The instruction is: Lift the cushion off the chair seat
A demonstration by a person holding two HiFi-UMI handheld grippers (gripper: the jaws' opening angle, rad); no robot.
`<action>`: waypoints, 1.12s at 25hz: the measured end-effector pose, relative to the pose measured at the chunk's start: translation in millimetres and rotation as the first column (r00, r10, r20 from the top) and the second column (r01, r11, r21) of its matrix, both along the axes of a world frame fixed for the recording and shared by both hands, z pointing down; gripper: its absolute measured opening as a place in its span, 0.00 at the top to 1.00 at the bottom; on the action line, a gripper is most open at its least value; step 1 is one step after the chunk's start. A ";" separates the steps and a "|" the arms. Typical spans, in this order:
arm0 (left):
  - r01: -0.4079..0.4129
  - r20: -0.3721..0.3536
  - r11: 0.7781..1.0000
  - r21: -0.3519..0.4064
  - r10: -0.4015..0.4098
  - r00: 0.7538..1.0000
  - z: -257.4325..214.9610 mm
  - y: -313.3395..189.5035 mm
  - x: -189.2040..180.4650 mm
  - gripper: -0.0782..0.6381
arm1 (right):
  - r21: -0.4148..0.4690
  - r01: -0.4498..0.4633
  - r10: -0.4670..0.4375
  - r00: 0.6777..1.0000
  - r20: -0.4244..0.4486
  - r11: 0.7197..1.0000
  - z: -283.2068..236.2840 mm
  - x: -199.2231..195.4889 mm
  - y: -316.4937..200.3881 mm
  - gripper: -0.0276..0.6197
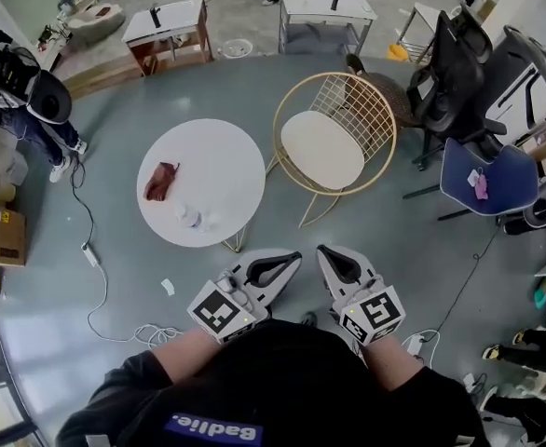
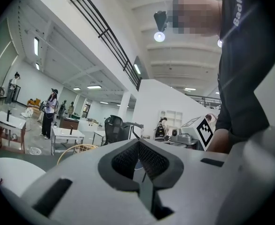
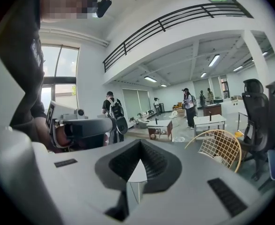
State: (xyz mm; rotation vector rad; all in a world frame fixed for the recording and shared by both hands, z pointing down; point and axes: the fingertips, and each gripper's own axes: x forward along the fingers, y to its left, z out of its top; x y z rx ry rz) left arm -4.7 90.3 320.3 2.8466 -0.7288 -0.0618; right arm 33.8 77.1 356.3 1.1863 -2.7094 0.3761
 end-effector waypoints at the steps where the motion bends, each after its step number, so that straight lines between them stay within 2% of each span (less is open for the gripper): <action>1: -0.012 -0.014 1.000 -0.019 0.012 1.000 -1.3 -7.7 -2.1 0.87 | 0.003 -0.012 0.012 1.000 -0.013 1.000 2.0 -2.4 -8.7 0.92; 3: -0.037 -0.041 0.999 -0.029 0.036 0.998 -3.6 -21.9 -4.9 0.87 | 0.010 -0.033 0.033 0.998 -0.045 0.999 6.3 -6.3 -25.3 0.92; 5: -0.055 -0.055 0.999 0.002 0.055 0.997 -5.4 -38.1 -6.0 0.87 | 0.019 -0.052 0.053 0.996 -0.071 0.998 11.7 -8.2 -42.7 0.92; 8: -0.047 -0.059 0.998 -0.030 0.045 0.997 6.4 -59.8 -4.5 0.87 | 0.032 -0.064 0.067 0.994 -0.089 0.997 21.8 -7.9 -68.1 0.92; 10: -0.040 -0.057 0.999 -0.019 0.039 0.998 16.7 -73.2 -2.0 0.87 | 0.033 -0.061 0.064 0.993 -0.094 0.998 32.3 -5.4 -83.6 0.92; 14: 0.028 -0.046 0.996 -0.086 -0.032 0.998 43.2 -101.6 3.4 0.87 | 0.009 -0.055 0.056 0.992 -0.113 0.998 67.0 6.4 -111.9 0.92; 17: 0.070 -0.031 0.994 -0.084 -0.073 0.997 65.1 -120.1 6.9 0.87 | -0.018 -0.049 0.046 0.988 -0.146 0.999 103.0 17.0 -129.0 0.92; 21: 0.117 -0.026 0.982 -0.145 -0.122 0.992 89.1 -141.4 15.3 0.87 | -0.053 -0.055 0.044 0.981 -0.190 0.997 145.9 32.6 -152.9 0.92; 28: 0.164 -0.021 0.975 -0.147 -0.169 0.985 127.1 -172.5 25.3 0.87 | -0.044 -0.050 0.034 0.952 -0.306 0.998 209.9 42.6 -194.4 0.92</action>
